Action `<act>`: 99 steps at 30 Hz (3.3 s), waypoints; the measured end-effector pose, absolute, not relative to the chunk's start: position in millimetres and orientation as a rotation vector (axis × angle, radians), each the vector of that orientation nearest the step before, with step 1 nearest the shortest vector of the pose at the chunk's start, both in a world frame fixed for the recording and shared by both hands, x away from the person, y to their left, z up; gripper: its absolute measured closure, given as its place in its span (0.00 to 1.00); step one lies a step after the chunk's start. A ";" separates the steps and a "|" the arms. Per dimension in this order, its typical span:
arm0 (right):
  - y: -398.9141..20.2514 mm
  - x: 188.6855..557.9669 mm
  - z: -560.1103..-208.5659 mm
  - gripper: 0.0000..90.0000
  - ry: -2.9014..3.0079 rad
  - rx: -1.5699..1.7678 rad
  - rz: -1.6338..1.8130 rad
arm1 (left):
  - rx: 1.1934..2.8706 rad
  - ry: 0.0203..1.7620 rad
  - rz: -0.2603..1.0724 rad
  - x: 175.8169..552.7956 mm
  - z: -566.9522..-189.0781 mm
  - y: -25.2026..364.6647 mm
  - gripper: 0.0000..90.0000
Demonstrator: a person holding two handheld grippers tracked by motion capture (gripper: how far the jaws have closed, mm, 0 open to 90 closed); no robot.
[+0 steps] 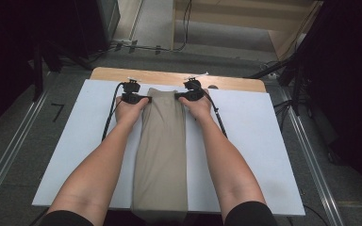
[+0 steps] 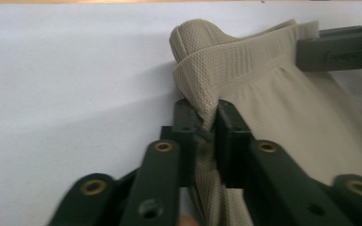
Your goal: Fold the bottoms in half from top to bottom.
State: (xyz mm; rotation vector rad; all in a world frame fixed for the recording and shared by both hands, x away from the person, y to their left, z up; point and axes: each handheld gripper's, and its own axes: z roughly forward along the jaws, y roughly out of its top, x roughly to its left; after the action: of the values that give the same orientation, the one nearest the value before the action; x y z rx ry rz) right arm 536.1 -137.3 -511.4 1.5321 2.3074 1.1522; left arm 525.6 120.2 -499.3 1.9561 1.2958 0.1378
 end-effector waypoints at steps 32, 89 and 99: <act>-206.5 493.5 -373.8 0.92 2.058 1.154 1.318 | 1.896 0.789 0.271 522.6 -368.9 85.0 0.95; -173.6 130.1 -493.1 0.42 2.545 0.737 1.374 | 2.096 0.477 0.068 171.8 -483.8 157.6 0.44; -187.0 186.6 -470.7 0.13 2.372 0.998 1.444 | 2.009 0.510 0.005 235.6 -464.8 157.4 0.00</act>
State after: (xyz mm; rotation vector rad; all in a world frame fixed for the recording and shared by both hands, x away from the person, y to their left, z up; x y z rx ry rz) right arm 186.6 -187.0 -470.7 0.9979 2.3721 1.4439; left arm 235.6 157.4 -464.8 2.0091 0.5096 0.0046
